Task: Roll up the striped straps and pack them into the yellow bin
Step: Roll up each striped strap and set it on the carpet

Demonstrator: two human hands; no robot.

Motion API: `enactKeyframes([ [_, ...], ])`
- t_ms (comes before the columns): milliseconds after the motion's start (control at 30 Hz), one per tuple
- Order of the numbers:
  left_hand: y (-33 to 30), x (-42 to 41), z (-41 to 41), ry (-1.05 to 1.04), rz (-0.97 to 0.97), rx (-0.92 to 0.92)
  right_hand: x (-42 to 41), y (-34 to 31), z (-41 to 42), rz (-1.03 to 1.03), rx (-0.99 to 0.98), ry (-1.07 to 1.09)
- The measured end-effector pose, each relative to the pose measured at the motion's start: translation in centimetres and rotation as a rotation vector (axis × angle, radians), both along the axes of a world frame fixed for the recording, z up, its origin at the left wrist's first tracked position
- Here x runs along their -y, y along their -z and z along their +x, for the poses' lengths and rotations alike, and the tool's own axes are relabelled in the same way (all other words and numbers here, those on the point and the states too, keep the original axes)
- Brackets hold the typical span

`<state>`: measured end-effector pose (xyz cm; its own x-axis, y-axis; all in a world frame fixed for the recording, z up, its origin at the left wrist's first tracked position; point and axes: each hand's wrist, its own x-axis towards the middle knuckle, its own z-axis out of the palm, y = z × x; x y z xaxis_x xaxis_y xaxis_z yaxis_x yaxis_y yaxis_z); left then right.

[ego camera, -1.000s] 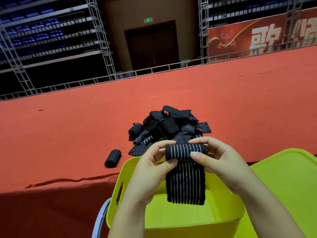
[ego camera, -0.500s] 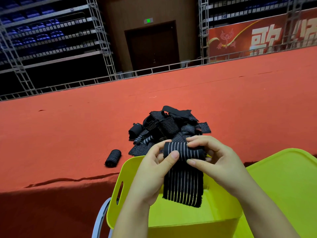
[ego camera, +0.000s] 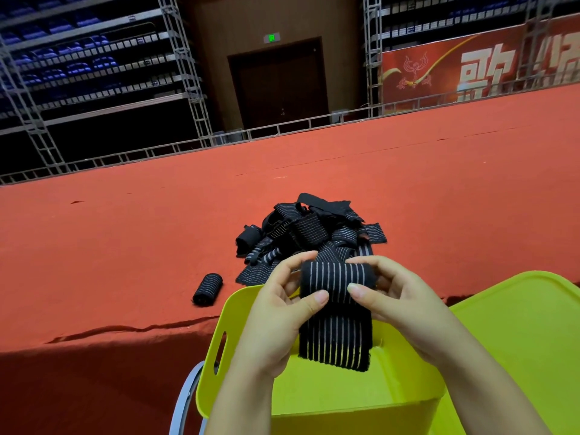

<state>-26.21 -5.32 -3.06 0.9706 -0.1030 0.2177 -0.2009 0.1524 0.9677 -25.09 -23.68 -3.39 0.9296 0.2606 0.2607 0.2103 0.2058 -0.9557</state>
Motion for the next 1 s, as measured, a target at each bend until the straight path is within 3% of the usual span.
enactKeyframes([
  [333,-0.04,0.29,-0.41,0.071,0.045,-0.086,0.32,-0.02,0.13,0.031,0.128,0.107],
  [633,-0.26,0.69,-0.39,-0.003,0.031,-0.030,0.21,0.13,0.12,-0.113,0.244,0.103],
  [700,0.00,0.58,-0.26,-0.013,0.031,-0.008,0.30,-0.04,0.08,-0.089,0.212,0.086],
  [867,0.43,0.33,-0.15,0.000,0.056,0.056,0.60,-0.01,0.19,-0.009,-0.089,-0.090],
  [1000,0.37,0.13,-0.24,0.015,0.066,0.033,0.67,0.08,0.19,0.034,-0.087,-0.063],
])
